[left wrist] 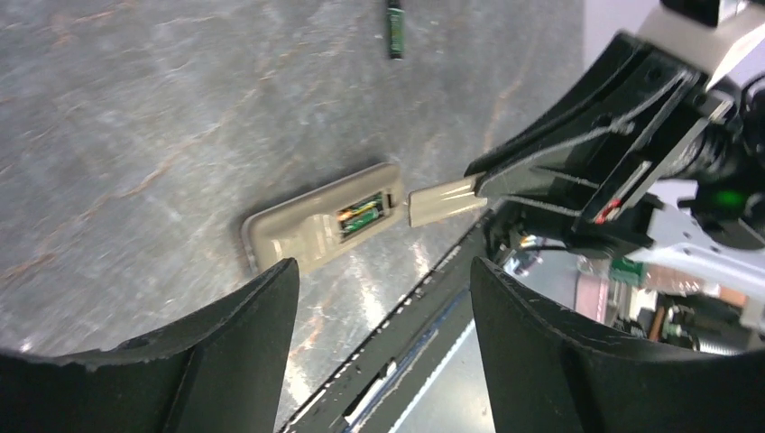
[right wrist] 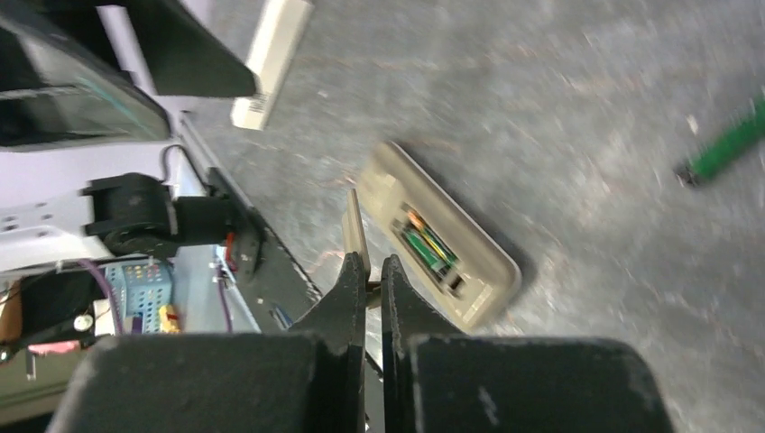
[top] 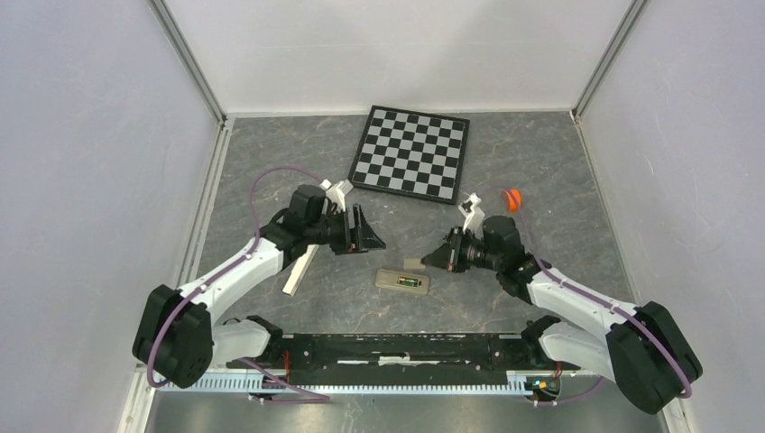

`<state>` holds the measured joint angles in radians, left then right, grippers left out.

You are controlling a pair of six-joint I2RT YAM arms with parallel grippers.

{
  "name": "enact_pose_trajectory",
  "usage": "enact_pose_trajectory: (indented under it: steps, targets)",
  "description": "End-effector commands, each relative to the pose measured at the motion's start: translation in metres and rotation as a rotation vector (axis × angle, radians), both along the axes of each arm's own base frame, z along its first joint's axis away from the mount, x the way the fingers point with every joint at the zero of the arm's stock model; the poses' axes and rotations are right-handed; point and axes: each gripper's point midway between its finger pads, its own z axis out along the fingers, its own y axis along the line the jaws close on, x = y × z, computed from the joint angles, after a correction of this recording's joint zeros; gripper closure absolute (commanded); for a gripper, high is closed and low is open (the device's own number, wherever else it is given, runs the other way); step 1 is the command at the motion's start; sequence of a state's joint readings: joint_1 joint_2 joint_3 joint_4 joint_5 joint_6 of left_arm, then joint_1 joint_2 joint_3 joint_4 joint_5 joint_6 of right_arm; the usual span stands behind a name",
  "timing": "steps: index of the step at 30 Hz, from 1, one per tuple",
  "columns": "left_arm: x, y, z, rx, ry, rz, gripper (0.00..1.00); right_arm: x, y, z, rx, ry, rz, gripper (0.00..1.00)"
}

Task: Load the batteries into the remote control

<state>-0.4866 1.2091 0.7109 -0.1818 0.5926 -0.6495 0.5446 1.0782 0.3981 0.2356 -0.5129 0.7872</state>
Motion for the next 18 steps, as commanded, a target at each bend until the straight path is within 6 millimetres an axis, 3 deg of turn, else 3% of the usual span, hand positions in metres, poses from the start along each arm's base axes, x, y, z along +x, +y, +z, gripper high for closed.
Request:
enact_pose_trajectory:
  steps: [1, 10, 18]
  targets:
    - [0.018, 0.013, -0.008, 0.043, -0.034, 0.15, 0.24, 0.001, -0.012, -0.03, -0.065, 0.078, -0.164, 1.0]
    - [0.007, 0.014, -0.06, 0.096, 0.105, 0.155, 0.36, -0.008, 0.0, -0.049, -0.059, 0.15, -0.191, 1.0]
    - [0.004, 0.01, -0.076, 0.116, 0.134, 0.147, 0.4, -0.009, 0.01, -0.054, -0.063, 0.173, -0.191, 1.0]
